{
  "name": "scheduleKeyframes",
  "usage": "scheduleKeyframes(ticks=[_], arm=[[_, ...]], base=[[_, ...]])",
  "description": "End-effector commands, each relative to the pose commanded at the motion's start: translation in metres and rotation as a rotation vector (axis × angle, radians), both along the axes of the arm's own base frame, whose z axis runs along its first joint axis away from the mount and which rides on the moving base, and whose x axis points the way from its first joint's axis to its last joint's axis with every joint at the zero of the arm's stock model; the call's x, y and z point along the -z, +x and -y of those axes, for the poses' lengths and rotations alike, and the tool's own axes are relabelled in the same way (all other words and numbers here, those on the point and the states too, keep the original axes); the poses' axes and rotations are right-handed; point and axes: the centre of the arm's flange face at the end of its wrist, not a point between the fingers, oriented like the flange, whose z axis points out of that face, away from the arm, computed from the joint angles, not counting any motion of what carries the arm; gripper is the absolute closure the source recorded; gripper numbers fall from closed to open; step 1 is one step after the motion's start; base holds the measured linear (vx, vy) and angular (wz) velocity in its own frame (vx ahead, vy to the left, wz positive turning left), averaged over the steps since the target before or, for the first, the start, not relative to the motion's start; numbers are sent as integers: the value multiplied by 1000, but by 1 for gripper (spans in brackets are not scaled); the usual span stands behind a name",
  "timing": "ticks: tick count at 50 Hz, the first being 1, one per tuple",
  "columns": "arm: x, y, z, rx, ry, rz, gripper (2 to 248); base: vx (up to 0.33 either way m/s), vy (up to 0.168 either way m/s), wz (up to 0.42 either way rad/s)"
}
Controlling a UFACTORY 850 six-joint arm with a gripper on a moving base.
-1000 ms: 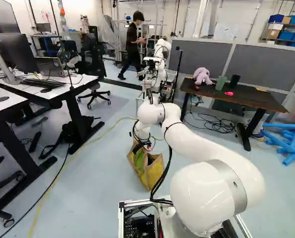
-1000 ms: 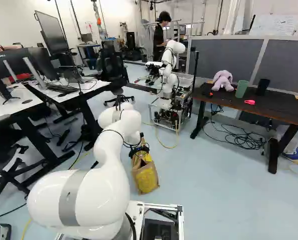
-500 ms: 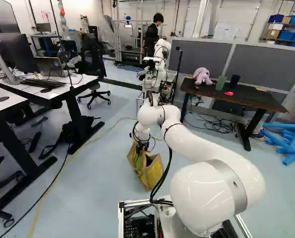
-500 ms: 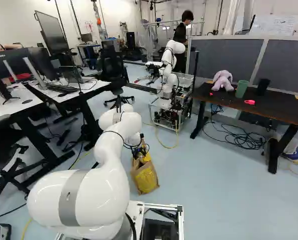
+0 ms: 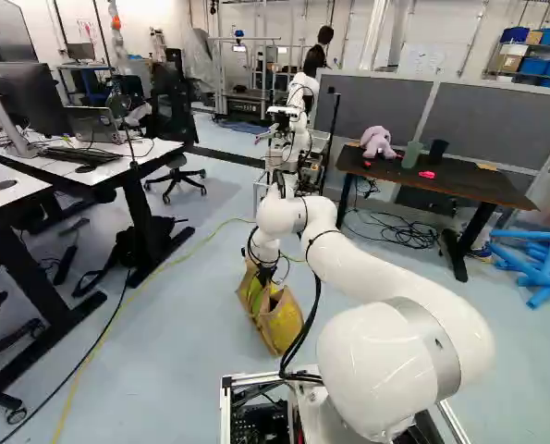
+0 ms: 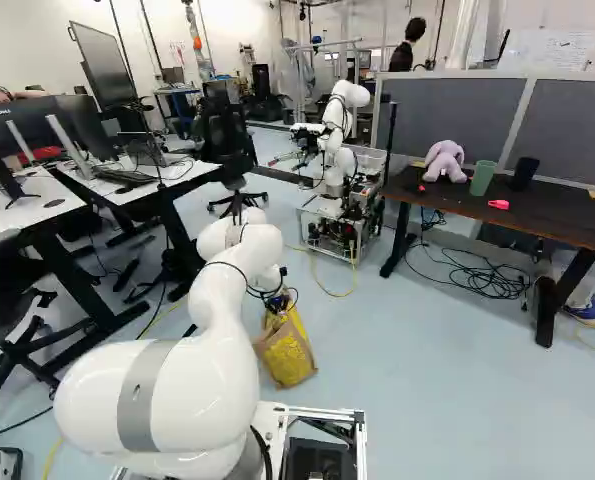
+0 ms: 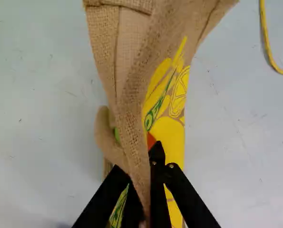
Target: Pick up the bag on the ground and place it on the table
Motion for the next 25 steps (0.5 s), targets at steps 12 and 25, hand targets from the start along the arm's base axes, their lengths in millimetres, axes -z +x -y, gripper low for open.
scheduleKeyframes(ticks=[12, 25], arm=[[-10, 1, 0, 0, 0, -1, 228], [-29, 2, 0, 0, 0, -3, 228]], base=[[0, 0, 0], [0, 0, 0]])
